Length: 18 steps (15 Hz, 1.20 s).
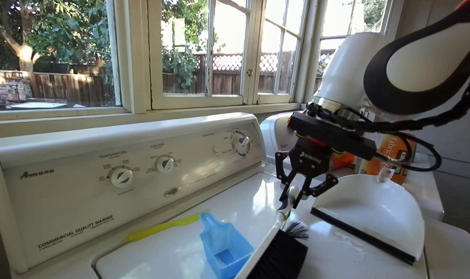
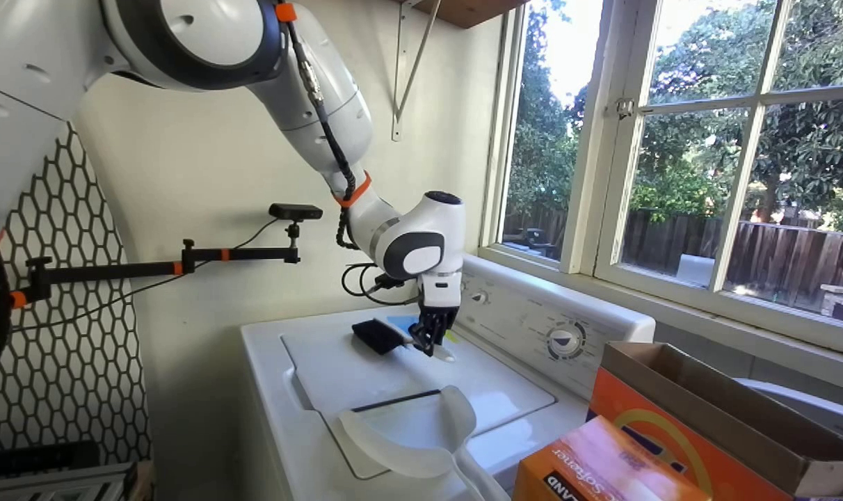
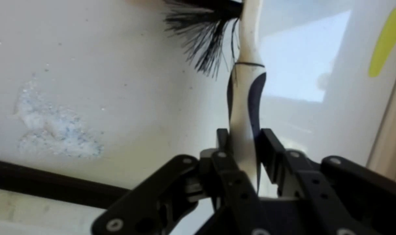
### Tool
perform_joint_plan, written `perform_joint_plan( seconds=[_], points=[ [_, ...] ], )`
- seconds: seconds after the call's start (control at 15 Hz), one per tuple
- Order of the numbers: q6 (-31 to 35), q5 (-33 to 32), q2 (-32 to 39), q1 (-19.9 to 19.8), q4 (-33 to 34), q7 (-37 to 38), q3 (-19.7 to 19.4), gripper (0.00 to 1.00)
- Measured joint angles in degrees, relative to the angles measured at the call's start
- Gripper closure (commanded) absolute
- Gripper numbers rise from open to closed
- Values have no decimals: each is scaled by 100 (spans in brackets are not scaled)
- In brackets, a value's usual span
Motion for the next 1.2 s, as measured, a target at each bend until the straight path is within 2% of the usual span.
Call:
perform_joint_plan(
  seconds=[0.4, 0.73, 1.2],
  points=[
    [805, 586, -2, -404, -38, -1525, 373, 93],
    [992, 1181, -20, -836, -52, -3072, 724, 93],
    [986, 1341, -355, -975, -249, -4409, 640, 93]
  ],
)
